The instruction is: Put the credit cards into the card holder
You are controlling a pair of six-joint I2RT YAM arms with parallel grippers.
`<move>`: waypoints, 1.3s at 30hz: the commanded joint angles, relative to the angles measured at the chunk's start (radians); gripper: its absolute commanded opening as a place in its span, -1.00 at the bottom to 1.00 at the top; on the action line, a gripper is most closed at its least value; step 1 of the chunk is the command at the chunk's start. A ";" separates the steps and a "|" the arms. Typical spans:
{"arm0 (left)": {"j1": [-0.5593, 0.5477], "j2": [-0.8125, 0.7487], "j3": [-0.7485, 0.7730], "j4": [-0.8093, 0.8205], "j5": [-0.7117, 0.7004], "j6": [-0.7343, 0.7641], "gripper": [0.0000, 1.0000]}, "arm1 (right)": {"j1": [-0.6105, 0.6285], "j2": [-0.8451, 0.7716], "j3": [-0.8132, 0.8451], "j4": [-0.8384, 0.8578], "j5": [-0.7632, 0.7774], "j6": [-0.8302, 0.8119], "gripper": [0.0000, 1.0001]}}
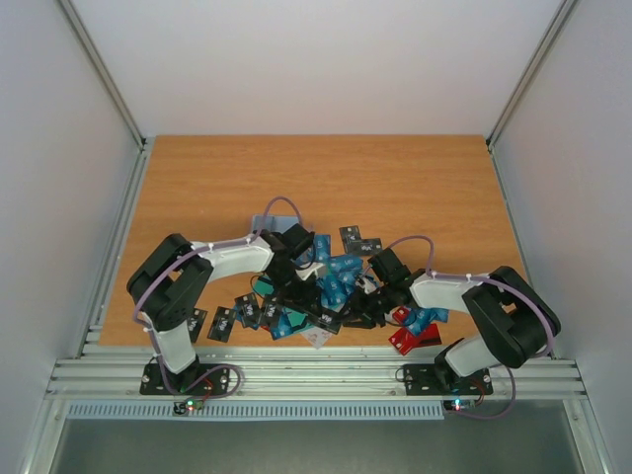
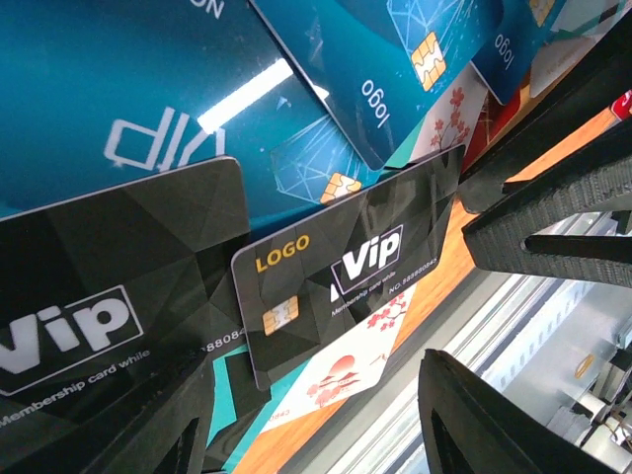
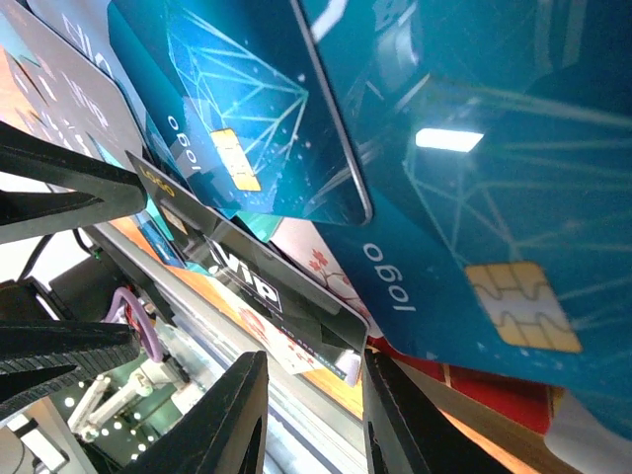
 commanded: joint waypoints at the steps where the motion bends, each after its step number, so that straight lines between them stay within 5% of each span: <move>1: 0.003 -0.001 -0.043 0.039 -0.078 -0.006 0.18 | 0.008 0.049 -0.026 0.007 0.094 0.003 -0.43; 14: -0.019 0.053 -0.078 0.110 0.001 -0.023 0.18 | 0.023 0.130 -0.016 0.080 0.076 0.021 -0.45; 24: -0.019 -0.047 -0.069 0.170 0.104 -0.060 0.15 | 0.026 0.140 -0.021 0.088 0.079 0.025 -0.45; 39: 0.005 -0.186 -0.136 0.305 0.154 -0.137 -0.18 | 0.027 0.187 -0.041 0.159 0.064 0.049 -0.47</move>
